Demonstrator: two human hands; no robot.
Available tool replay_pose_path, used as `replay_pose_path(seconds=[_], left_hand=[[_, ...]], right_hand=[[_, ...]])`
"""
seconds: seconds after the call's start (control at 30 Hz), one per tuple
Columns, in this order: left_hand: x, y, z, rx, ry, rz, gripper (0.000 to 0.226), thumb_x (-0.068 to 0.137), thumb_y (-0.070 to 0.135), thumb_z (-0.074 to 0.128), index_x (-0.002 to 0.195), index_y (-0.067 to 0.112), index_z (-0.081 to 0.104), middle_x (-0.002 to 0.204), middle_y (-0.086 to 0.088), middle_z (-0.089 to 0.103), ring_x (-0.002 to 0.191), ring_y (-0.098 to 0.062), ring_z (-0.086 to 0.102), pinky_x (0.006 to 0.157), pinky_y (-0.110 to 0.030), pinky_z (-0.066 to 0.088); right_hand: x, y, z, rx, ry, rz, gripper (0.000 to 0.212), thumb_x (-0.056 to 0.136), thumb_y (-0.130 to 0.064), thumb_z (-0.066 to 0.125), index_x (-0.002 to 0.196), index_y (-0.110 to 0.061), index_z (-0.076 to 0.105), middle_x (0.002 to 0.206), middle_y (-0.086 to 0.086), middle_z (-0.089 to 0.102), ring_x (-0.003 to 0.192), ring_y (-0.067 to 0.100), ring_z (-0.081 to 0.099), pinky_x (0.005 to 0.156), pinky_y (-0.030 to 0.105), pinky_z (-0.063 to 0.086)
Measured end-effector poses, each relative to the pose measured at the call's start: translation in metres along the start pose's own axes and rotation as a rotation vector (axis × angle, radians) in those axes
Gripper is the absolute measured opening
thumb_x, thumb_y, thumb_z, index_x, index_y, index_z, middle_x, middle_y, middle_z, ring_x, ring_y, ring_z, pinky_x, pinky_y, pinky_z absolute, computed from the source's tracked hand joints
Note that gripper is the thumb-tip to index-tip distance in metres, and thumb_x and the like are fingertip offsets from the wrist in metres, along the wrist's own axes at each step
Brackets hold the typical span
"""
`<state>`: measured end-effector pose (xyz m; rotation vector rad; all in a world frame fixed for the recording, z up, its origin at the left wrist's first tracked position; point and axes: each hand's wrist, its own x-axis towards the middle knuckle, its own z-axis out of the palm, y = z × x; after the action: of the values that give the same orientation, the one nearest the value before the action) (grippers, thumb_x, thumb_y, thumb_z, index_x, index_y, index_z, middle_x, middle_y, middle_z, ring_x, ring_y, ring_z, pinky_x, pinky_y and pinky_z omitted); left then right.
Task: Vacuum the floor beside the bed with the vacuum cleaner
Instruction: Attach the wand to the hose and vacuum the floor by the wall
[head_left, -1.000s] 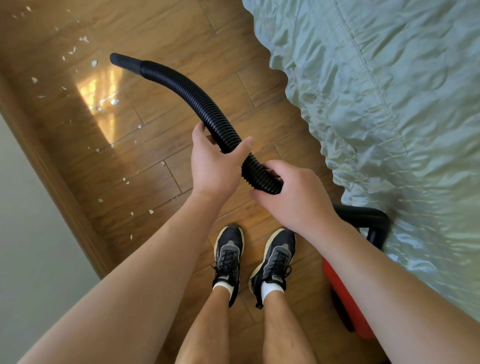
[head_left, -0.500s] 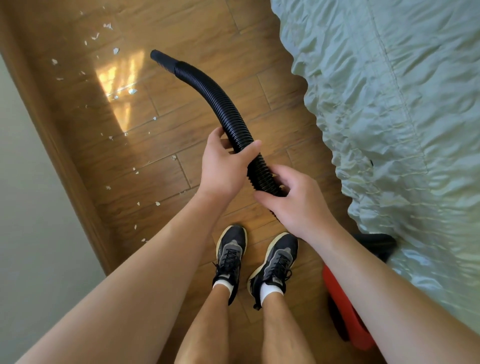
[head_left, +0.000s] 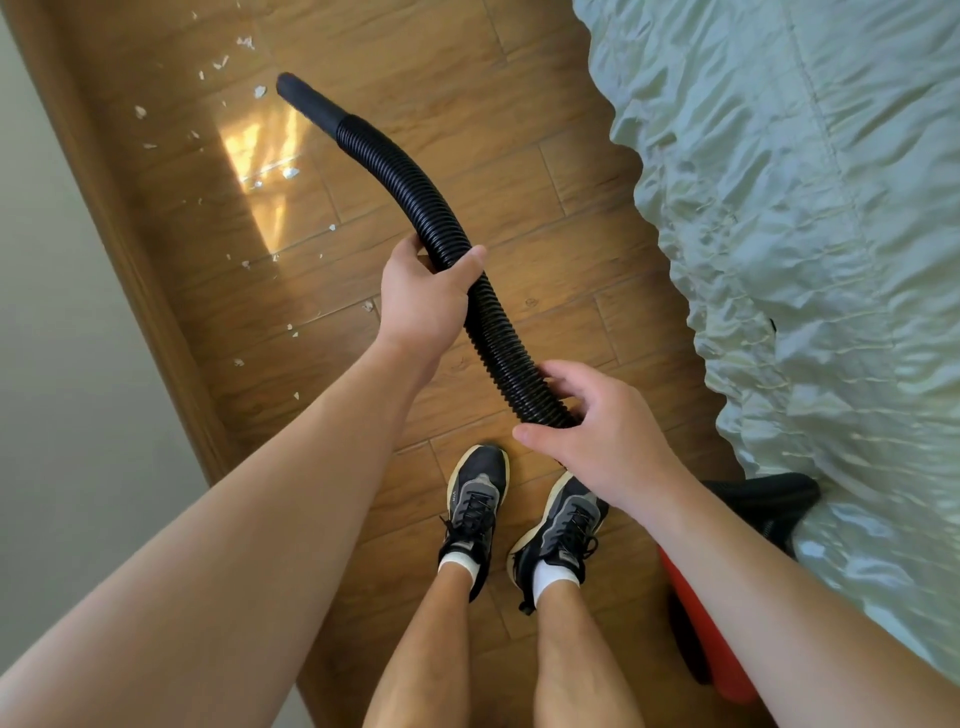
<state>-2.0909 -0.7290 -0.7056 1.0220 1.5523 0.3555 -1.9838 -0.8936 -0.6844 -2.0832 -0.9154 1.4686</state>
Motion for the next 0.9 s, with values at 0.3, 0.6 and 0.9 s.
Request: replay_pose_path(seconds=[0.3,0.6,0.9], left_hand=[[-0.014,-0.005,-0.006,0.031,-0.064,0.05,0.056,0.094,0.024,0.073,0.141,0.016,0.044,0.116,0.005,0.064,0.099,-0.004,0.066,0.073,-0.014,0.054],[-0.028,-0.018,-0.021,-0.031,-0.122,0.024,0.061,0.086,0.013,0.08,0.137,0.017,0.046,0.107,0.001,0.071,0.091,-0.006,0.072,0.075,-0.018,0.058],[-0.009,-0.017,-0.032,-0.074,0.009,-0.02,0.037,0.095,0.036,0.069,0.12,0.01,0.058,0.103,0.001,0.067,0.088,-0.009,0.065,0.073,-0.022,0.052]], right_hand=[[0.029,-0.036,0.002,0.024,-0.02,-0.024,0.057,0.08,-0.041,0.08,0.133,-0.034,0.061,0.115,-0.019,0.067,0.105,0.003,0.064,0.092,0.033,0.054],[0.03,-0.051,0.017,0.226,-0.01,0.031,0.045,0.084,-0.022,0.077,0.124,-0.04,0.065,0.102,-0.016,0.073,0.087,0.007,0.072,0.081,0.04,0.061],[0.006,-0.032,0.037,0.222,0.005,0.029,0.062,0.084,-0.018,0.08,0.14,-0.031,0.057,0.123,-0.018,0.067,0.117,-0.001,0.06,0.103,0.027,0.047]])
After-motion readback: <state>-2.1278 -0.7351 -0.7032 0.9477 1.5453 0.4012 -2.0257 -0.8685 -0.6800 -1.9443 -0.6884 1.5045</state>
